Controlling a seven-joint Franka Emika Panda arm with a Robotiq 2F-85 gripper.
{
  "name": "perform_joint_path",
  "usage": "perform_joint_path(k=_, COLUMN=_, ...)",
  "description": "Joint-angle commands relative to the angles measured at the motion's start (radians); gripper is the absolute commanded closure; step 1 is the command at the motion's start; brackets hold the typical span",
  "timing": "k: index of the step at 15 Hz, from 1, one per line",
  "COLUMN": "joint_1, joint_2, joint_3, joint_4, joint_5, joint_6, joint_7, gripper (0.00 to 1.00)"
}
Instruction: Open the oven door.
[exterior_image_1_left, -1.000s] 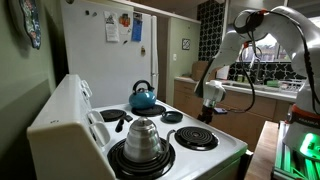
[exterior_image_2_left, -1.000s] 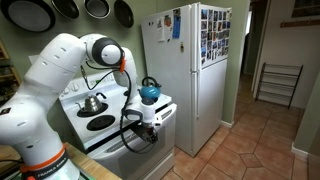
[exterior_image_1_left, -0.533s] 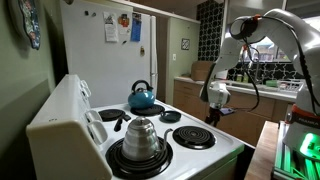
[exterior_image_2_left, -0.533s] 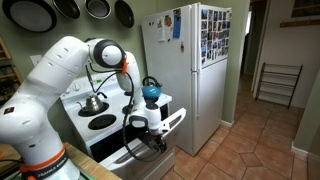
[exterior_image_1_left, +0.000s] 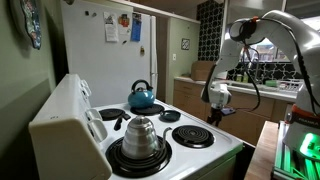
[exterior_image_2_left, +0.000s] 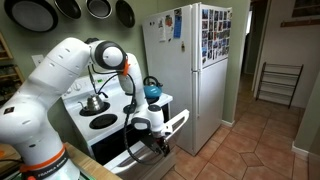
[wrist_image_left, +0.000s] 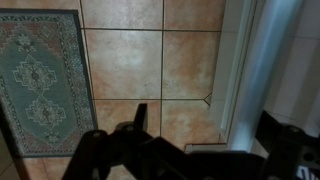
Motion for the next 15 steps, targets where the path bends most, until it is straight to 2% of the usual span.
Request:
perform_joint_path(k=1, joint_1=-0.024, joint_2=-0.009, joint_3=-0.045, joint_4=-0.011, joint_5=-0.011, joint_6=0.013, joint_7=-0.017, gripper=0.0)
perform_joint_path(k=6, joint_1=-0.032, joint_2=-0.019, joint_3=-0.033, joint_4=-0.014, joint_5=-0.007, joint_6=0.014, joint_7=-0.016, gripper=0.0)
perform_joint_path(k=15, joint_1=-0.164, joint_2=-0.128, joint_3=0.053, joint_4=-0.055, joint_5=0.021, joint_6=-0.076, joint_7=-0.033, gripper=0.0)
